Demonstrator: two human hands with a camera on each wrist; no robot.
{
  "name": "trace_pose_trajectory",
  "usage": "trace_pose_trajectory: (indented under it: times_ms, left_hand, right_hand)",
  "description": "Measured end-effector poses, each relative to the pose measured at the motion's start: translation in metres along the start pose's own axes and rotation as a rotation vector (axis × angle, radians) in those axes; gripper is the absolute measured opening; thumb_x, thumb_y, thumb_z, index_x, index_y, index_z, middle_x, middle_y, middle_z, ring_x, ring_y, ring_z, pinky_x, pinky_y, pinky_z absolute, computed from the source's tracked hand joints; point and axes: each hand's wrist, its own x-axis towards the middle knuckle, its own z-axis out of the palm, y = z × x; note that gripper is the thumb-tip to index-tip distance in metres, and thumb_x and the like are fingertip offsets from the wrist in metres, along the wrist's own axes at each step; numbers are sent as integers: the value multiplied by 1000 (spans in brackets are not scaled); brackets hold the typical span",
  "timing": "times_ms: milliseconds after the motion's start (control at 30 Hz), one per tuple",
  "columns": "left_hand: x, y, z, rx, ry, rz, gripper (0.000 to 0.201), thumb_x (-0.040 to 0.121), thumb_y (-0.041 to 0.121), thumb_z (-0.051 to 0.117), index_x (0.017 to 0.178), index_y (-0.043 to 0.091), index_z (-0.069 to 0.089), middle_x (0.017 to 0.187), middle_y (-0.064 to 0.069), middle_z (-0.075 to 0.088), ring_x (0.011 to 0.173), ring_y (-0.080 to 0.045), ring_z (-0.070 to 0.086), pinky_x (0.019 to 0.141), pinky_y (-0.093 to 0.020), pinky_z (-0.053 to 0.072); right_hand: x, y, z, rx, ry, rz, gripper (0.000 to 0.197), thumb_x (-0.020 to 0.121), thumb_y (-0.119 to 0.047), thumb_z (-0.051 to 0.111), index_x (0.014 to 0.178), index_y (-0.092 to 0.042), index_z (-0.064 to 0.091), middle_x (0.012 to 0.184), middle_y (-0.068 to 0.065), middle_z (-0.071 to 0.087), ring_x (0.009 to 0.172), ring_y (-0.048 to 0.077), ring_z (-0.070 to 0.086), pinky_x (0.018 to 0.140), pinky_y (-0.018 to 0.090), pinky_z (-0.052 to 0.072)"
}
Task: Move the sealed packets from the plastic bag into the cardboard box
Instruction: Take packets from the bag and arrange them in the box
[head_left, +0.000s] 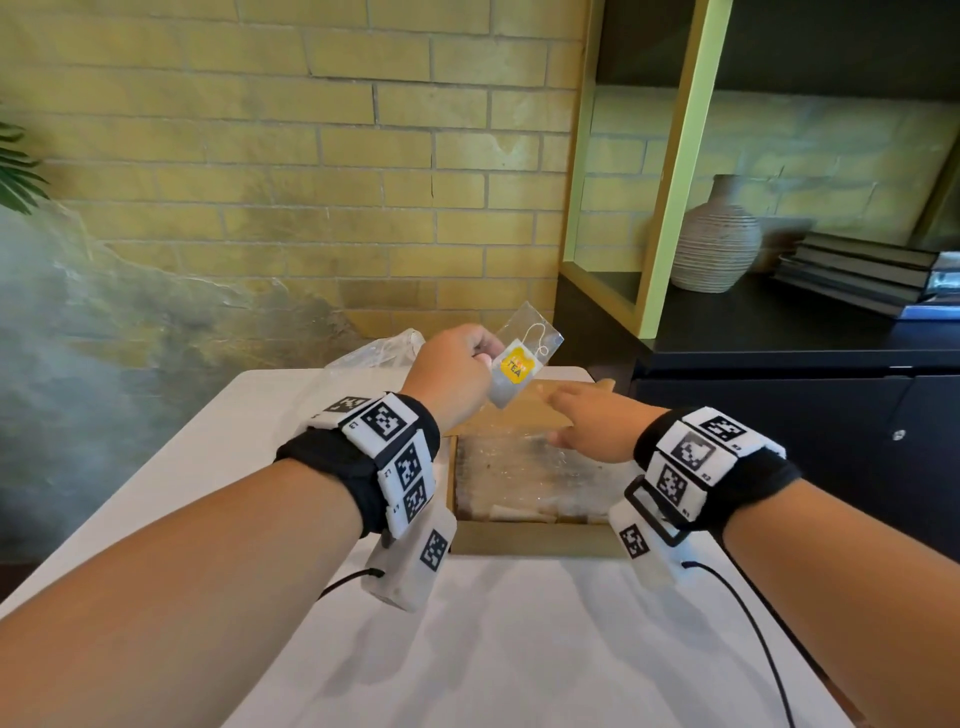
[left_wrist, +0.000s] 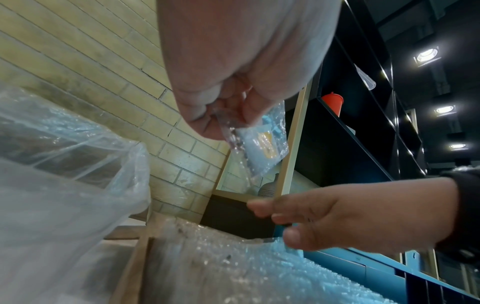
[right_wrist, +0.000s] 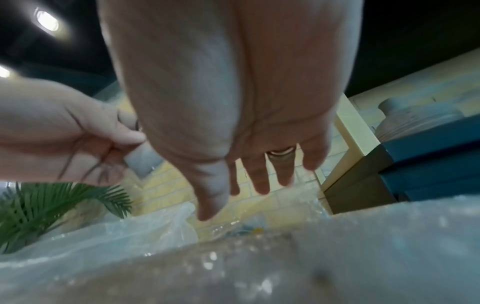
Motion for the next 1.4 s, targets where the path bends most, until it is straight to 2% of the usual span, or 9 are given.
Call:
trace_pose_trajectory:
  times_ms: [133, 233, 567, 800, 900, 1000, 1167, 1300, 1400]
  left_hand:
    - [0, -3, 3, 8, -6, 14, 23, 92, 3, 41, 89, 18, 58, 93, -1, 60, 79, -13, 52, 63, -23, 41]
    - [-2, -3, 8, 10, -15, 30, 17, 93, 7, 46, 89, 18, 59, 89, 4, 59, 80, -11, 52, 64, -18, 41]
    - [-9, 3, 22, 100, -191, 34, 17, 90, 13, 56, 93, 11, 72, 105, -4, 69, 97, -15, 59, 84, -25, 43]
    - [-14, 7, 33, 338, -423, -38, 31, 94, 6, 45, 114, 14, 66, 119, -6, 64, 103, -19, 58, 81, -23, 41]
    - [-15, 4, 30, 427, -444, -11, 29, 94, 7, 48, 117, 12, 65, 119, -6, 65, 108, -20, 59, 80, -22, 41]
    - [-13, 5, 26, 472, -340, 33, 26, 93, 9, 51, 112, 13, 68, 113, -5, 66, 106, -21, 60, 86, -26, 46]
    - [-14, 9, 26, 433, -245, 103, 18, 87, 12, 59, 99, 17, 71, 104, -1, 69, 97, -16, 61, 81, -24, 45]
    - [-19, 5, 29, 420, -270, 106, 20, 87, 22, 61, 105, 18, 69, 107, 1, 68, 102, -16, 61, 86, -27, 47]
    - [-22, -4, 30, 523, -394, 62, 44, 90, 39, 54, 129, 18, 53, 134, -2, 54, 124, -20, 48, 104, -35, 39]
  right_hand:
    - [-17, 2, 13, 9, -235, 0, 77, 93, -59, 29, 150, -21, -6, 159, 3, -8, 146, 23, -5, 118, 46, 5]
    - [-28, 5, 18, 40, -227, 23, 85, 88, -65, 28, 149, -21, -11, 157, 0, -17, 145, 20, -12, 116, 46, 0]
    - [-34, 25, 27, 28, -259, 36, 115, 72, -61, 65, 148, -27, -14, 156, -6, -19, 144, 23, -19, 116, 55, -1]
    - [-31, 37, 26, 295, -169, 41, 116, 64, -47, 79, 149, -25, 4, 156, 1, 13, 141, 21, 20, 115, 41, 25]
    - [-36, 46, 17, 454, -51, 67, 122, 65, -39, 81, 150, -22, -5, 156, 2, 18, 139, 21, 27, 112, 34, 26]
    - [-40, 46, 4, 491, 135, 29, 113, 70, -41, 75, 150, -24, -3, 155, 0, 22, 140, 18, 27, 110, 30, 26]
    - [-39, 21, -3, 344, 377, -101, 70, 85, -25, 65, 144, -29, 29, 141, -5, 42, 128, 14, 42, 105, 27, 33]
    - [-32, 3, 6, 71, 193, -97, 39, 95, -22, 48, 134, -23, 48, 133, -2, 52, 121, 16, 48, 99, 26, 36]
    - [-33, 1, 15, -15, -9, -84, 65, 95, -48, 39, 147, -14, 24, 154, 5, 22, 139, 24, 27, 113, 39, 26]
